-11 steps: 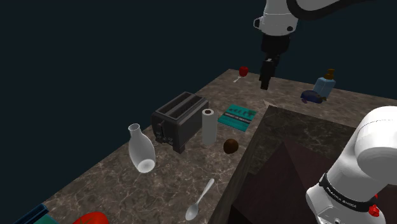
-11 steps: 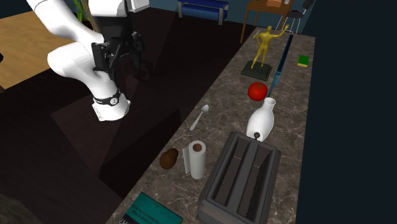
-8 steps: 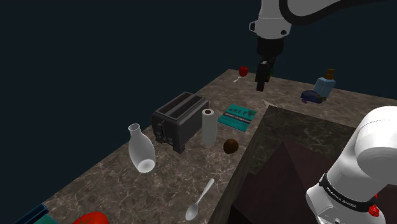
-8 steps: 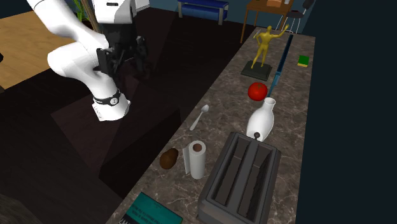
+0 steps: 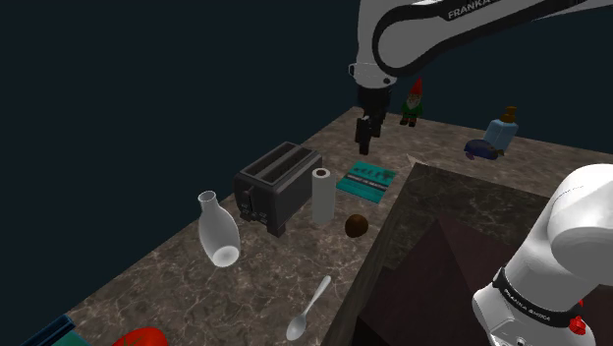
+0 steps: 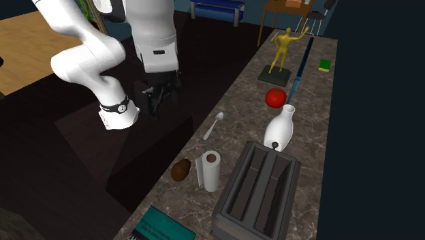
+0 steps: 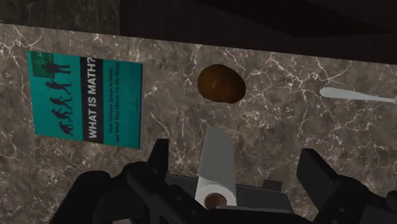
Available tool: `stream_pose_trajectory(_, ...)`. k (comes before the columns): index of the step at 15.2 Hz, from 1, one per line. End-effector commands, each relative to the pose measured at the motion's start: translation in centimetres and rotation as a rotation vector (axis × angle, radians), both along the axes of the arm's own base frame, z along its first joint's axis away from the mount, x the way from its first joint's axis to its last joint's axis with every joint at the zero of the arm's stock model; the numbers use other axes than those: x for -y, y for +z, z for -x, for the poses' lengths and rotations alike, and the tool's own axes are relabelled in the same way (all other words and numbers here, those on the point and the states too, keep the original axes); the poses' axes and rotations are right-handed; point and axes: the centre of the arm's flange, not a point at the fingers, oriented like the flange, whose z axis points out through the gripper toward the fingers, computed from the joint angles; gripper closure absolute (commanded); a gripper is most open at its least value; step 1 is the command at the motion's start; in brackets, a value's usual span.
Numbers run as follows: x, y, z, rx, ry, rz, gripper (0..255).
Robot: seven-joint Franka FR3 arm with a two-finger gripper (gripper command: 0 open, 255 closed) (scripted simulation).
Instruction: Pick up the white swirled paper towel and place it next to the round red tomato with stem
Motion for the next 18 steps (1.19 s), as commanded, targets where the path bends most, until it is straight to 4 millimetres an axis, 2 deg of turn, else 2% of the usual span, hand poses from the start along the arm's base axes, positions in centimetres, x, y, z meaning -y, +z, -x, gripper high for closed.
stream_pose_trajectory(1, -0.3, -1.4, -1.8, -0.001, 0.004, -0.01, 0)
stream_pose_trajectory(15, -2.6, -12.8, -16.0, -0.012, 0.035, -0.072, 0)
stream_pose_trajectory(18, -2.7, -14.2, -16.4, -0.012, 0.035, -0.074, 0)
